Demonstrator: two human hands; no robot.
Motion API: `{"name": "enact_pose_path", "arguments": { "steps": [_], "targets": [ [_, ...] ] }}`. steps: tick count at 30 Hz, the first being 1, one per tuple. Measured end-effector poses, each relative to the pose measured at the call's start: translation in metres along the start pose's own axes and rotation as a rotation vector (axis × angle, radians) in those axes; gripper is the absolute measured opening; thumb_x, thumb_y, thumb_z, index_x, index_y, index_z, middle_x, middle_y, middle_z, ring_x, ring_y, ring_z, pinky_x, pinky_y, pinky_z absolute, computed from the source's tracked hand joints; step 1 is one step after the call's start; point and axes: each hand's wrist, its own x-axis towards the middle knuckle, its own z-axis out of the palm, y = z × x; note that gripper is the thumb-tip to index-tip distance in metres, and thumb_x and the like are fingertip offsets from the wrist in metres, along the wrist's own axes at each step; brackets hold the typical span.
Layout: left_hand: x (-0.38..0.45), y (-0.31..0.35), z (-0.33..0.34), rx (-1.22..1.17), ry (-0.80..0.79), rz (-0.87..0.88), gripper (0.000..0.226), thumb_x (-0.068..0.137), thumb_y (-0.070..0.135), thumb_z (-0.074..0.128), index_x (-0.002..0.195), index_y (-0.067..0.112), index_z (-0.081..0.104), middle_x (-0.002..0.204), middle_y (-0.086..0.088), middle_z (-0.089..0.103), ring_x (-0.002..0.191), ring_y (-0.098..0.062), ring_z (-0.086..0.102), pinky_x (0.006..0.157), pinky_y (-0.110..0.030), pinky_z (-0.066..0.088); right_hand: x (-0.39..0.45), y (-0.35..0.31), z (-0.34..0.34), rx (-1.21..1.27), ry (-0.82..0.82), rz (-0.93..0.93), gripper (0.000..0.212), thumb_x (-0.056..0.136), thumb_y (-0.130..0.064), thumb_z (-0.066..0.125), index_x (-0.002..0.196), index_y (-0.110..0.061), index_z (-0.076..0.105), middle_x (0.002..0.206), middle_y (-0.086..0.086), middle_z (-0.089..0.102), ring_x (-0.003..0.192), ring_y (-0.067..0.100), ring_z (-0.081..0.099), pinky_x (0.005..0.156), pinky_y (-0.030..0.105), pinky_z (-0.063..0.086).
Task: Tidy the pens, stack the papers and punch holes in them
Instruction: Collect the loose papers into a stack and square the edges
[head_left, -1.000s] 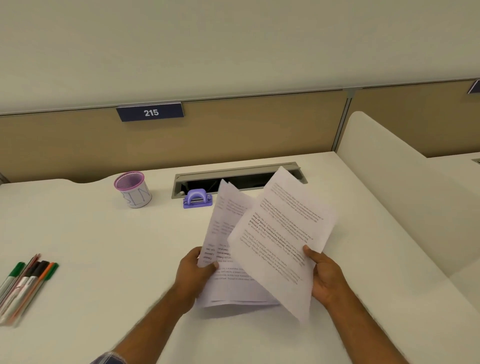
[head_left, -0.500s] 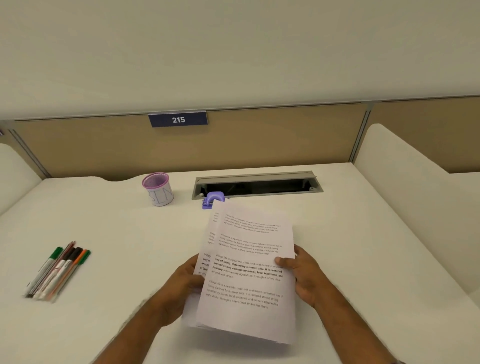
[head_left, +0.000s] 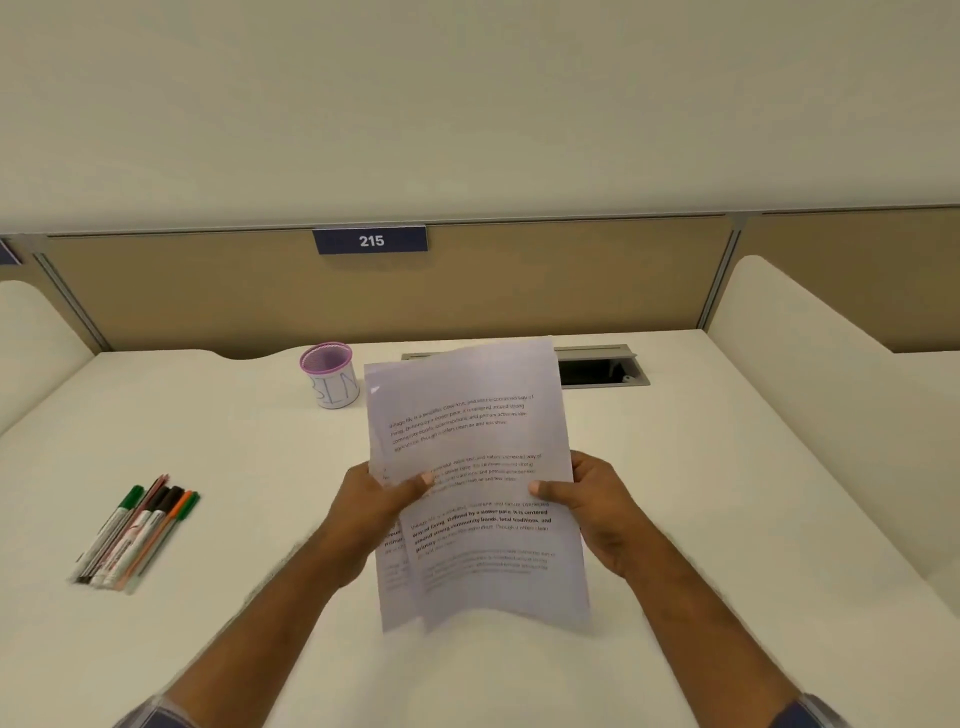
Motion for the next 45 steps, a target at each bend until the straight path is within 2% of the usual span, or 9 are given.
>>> {"name": "enact_pose_path", "arguments": {
  "steps": [4,10,15,21,25,31,35,38,45],
  "targets": [
    [0.001,0.019,-0.004,-0.012,0.012,0.12,0.037,0.077,0.027,0.081,0.112,0.017,0.072,0.107,-0.007,0.077,0.096,-0.032,0.074,0.083,-0.052,0.06,-0.009,-0.019,0.017,-0.137,0.055,-0.158,0.023,0.086,-0.006,0.07,0.101,-0.022,0.073,0.097,0.0,0.078,0.088,0.023,0.074,0.074,0.036,0.062],
    [-0.003,0.033,-0.018,-0.035,0.005,0.282,0.036,0.073,0.022,0.081,0.109,0.023,0.073,0.107,-0.004,0.077,0.095,-0.03,0.073,0.076,-0.044,0.062,-0.022,-0.029,0.034,-0.215,0.111,-0.307,0.027,0.088,-0.014,0.069,0.101,-0.036,0.071,0.099,-0.006,0.075,0.09,0.022,0.071,0.077,0.037,0.061],
    [-0.004,0.015,-0.03,-0.052,-0.035,0.24,0.045,0.064,0.032,0.087,0.107,0.028,0.074,0.106,-0.004,0.076,0.095,-0.029,0.073,0.076,-0.041,0.062,-0.032,-0.012,0.038,-0.212,0.105,-0.239,0.031,0.079,-0.013,0.078,0.106,-0.027,0.071,0.101,-0.003,0.076,0.094,0.02,0.071,0.076,0.03,0.061],
    [-0.007,-0.006,-0.031,-0.091,-0.095,0.218,0.027,0.076,0.024,0.079,0.102,0.031,0.076,0.105,-0.003,0.077,0.096,-0.026,0.073,0.07,-0.03,0.061,-0.035,0.005,0.048,-0.204,0.182,-0.221,0.024,0.082,-0.011,0.076,0.097,-0.029,0.072,0.095,-0.009,0.077,0.089,0.015,0.072,0.07,0.023,0.059],
    [-0.009,-0.006,-0.025,-0.13,-0.116,0.211,0.028,0.077,0.026,0.079,0.105,0.026,0.076,0.107,-0.006,0.077,0.097,-0.03,0.073,0.074,-0.037,0.062,-0.036,-0.001,0.052,-0.193,0.22,-0.278,0.016,0.084,-0.014,0.074,0.093,-0.027,0.075,0.093,-0.002,0.077,0.086,0.022,0.073,0.071,0.033,0.062],
    [-0.011,-0.013,-0.02,-0.103,-0.141,0.169,0.034,0.074,0.028,0.082,0.107,0.025,0.076,0.11,-0.005,0.077,0.099,-0.028,0.073,0.082,-0.043,0.061,-0.036,0.005,0.043,-0.168,0.18,-0.303,0.025,0.08,-0.014,0.077,0.095,-0.033,0.074,0.096,-0.004,0.077,0.085,0.018,0.074,0.065,0.028,0.061],
    [-0.015,-0.028,-0.005,-0.003,-0.096,0.125,0.031,0.074,0.034,0.079,0.105,0.035,0.075,0.107,0.005,0.077,0.099,-0.023,0.072,0.075,-0.032,0.062,-0.031,0.028,0.031,-0.156,0.175,-0.218,0.028,0.076,-0.006,0.079,0.101,-0.018,0.074,0.098,0.001,0.078,0.09,0.021,0.073,0.071,0.028,0.059],
    [-0.014,-0.03,0.006,-0.007,-0.051,0.121,0.028,0.076,0.036,0.077,0.103,0.038,0.076,0.106,0.006,0.077,0.097,-0.02,0.073,0.072,-0.029,0.061,-0.026,0.03,0.02,-0.163,0.147,-0.201,0.024,0.079,-0.009,0.078,0.101,-0.018,0.074,0.099,0.0,0.078,0.09,0.02,0.073,0.071,0.027,0.059],
    [-0.007,-0.02,0.028,-0.212,0.09,0.142,0.031,0.081,0.021,0.078,0.111,0.017,0.073,0.11,-0.007,0.076,0.102,-0.029,0.073,0.08,-0.038,0.061,-0.024,0.021,-0.026,-0.134,0.099,-0.231,0.022,0.079,-0.016,0.079,0.1,-0.02,0.075,0.102,0.002,0.077,0.094,0.024,0.072,0.076,0.024,0.059]
  ]
}}
